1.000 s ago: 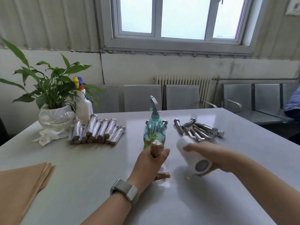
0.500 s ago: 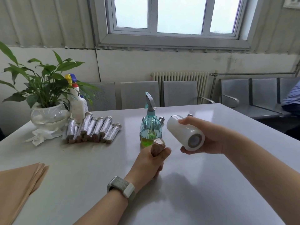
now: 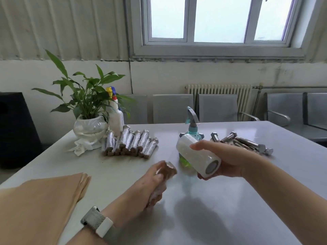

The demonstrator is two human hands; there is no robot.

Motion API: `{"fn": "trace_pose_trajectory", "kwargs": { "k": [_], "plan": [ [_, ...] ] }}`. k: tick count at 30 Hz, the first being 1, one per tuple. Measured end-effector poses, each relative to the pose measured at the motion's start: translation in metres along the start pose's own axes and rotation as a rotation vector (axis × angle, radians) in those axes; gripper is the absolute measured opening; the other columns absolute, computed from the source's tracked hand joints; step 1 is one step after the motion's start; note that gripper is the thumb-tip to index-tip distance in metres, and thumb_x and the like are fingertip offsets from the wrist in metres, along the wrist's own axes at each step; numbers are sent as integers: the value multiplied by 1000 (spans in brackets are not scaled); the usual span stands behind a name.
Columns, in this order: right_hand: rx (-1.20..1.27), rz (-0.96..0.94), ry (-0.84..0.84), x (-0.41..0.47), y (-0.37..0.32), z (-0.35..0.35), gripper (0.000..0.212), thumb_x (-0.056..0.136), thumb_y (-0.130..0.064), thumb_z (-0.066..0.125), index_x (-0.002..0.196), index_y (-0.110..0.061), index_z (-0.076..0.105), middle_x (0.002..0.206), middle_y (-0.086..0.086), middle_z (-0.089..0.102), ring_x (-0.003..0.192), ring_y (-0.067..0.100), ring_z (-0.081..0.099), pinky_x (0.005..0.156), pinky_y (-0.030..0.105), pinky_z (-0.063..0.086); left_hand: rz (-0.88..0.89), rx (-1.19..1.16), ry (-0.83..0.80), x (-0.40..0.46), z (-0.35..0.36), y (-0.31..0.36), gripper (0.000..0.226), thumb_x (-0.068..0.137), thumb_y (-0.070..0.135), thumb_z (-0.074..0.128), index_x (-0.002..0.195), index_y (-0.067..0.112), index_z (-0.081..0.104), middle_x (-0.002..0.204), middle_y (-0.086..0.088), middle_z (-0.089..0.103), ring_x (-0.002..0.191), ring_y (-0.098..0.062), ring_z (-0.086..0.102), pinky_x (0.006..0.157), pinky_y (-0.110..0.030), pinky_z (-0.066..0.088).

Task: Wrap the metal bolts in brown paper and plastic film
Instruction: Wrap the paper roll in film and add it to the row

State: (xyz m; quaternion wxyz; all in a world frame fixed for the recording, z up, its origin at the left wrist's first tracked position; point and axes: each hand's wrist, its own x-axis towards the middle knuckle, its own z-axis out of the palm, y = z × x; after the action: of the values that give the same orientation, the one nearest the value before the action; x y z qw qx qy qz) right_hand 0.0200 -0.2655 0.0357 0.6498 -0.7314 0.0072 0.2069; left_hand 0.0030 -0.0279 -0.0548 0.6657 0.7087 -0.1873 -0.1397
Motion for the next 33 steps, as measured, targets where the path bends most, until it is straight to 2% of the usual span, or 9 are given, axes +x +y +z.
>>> {"fn": "trace_pose_trajectory", "kwargs": {
  "k": [2, 4, 8, 12, 14, 18, 25, 29, 33],
  "plan": [
    [-61, -5, -6, 6, -3, 5, 59, 64, -31, 84, 113, -11, 56, 73, 10, 73, 67, 28, 71, 59, 32, 57, 48, 80, -48, -9, -7, -4, 29, 101, 28, 45, 120, 9, 55, 73, -14, 39, 57, -21, 37, 49, -25, 34],
    [-88, -8, -15, 9, -7, 6, 58, 64, -32, 78, 114, -14, 58, 78, 12, 72, 71, 28, 72, 61, 33, 57, 78, 108, -39, -9, -12, -2, 38, 97, 34, 51, 119, 3, 54, 79, -15, 45, 64, -23, 43, 55, -30, 39],
    [-135, -68, -76, 14, -20, 7, 62, 57, -31, 82, 116, -20, 65, 99, 14, 64, 78, 23, 69, 75, 42, 59, 62, -81, -76, -11, -13, 1, 45, 90, 32, 55, 112, -5, 42, 71, -10, 39, 54, -20, 40, 44, -23, 40],
    [-162, -93, -87, 14, -28, 13, 66, 52, -33, 83, 114, -25, 64, 107, 16, 61, 85, 25, 66, 79, 43, 57, 93, -18, -39, -5, -14, -3, 43, 92, 47, 52, 103, 6, 43, 69, -9, 34, 45, -18, 36, 35, -18, 29],
    [-160, -94, -99, 14, -28, 16, 66, 55, -29, 83, 118, -24, 61, 108, 17, 61, 87, 27, 68, 76, 40, 58, 70, 13, -30, -1, -16, -6, 37, 89, 54, 51, 96, 18, 48, 65, 3, 39, 41, -17, 36, 35, -16, 25],
    [-196, -81, -109, 13, -26, 21, 63, 67, -21, 78, 125, -21, 54, 117, 23, 60, 101, 39, 67, 91, 53, 54, 70, 86, 2, 3, -15, -13, 38, 80, 65, 51, 86, 28, 50, 67, 9, 42, 42, -12, 31, 41, -18, 22],
    [-224, -155, 16, 11, -33, 25, 62, 61, -25, 79, 118, -25, 56, 110, 18, 63, 85, 25, 68, 75, 41, 57, 146, 79, 58, 3, -13, -12, 34, 81, 64, 52, 87, 30, 51, 65, 6, 44, 45, -17, 38, 41, -23, 32],
    [-247, -180, 25, 10, -36, 24, 66, 60, -26, 81, 121, -30, 54, 116, 17, 61, 93, 27, 67, 85, 46, 56, 168, 76, 86, 2, -10, -9, 26, 88, 55, 48, 90, 29, 52, 67, -1, 37, 46, -16, 28, 42, -25, 25],
    [-247, -194, 22, 11, -37, 26, 65, 59, -26, 83, 118, -34, 55, 108, 11, 62, 86, 22, 68, 86, 46, 56, 223, 308, 193, 4, -13, -10, 27, 88, 59, 39, 98, 38, 52, 66, 14, 49, 50, -7, 38, 51, -20, 33]
  ]
}}
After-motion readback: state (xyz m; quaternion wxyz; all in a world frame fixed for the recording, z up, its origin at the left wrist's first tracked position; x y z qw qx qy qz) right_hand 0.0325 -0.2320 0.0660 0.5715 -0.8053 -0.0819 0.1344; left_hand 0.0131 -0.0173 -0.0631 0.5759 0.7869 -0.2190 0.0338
